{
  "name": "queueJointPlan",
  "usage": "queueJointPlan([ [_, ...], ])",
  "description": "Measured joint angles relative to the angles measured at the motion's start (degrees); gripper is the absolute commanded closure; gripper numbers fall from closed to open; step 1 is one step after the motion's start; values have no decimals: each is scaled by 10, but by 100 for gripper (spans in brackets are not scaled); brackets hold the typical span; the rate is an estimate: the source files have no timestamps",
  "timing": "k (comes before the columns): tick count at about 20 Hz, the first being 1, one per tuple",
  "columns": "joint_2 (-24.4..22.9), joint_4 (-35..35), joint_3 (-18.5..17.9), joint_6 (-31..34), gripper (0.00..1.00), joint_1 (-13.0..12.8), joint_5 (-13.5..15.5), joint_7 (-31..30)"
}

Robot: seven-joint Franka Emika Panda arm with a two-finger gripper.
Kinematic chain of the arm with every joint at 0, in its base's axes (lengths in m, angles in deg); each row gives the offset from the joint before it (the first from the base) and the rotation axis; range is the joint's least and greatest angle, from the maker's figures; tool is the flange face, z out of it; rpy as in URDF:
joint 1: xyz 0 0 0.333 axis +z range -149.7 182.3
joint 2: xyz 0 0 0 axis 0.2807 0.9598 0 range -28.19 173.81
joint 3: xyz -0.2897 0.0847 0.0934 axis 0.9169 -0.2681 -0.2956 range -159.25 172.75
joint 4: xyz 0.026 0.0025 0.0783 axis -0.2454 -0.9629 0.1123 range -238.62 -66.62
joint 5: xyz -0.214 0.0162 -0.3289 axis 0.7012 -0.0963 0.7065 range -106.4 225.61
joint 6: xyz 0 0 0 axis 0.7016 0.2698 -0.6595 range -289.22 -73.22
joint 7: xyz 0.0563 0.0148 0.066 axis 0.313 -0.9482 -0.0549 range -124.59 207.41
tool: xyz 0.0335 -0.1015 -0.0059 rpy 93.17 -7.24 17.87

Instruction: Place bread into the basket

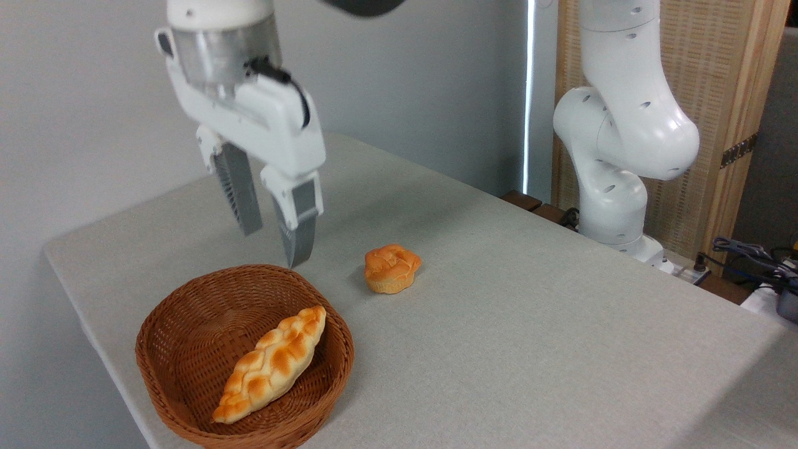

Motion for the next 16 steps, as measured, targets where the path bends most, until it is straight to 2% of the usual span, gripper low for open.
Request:
queueJointPlan([
  [7, -56, -42, 0, 28, 0, 0, 0, 9],
  [11, -67, -67, 2, 28, 0, 3, 0, 10],
  [12, -67, -70, 5, 28, 0, 6, 0, 10],
  [16, -67, -83, 44, 26, 0, 46, 0, 12],
])
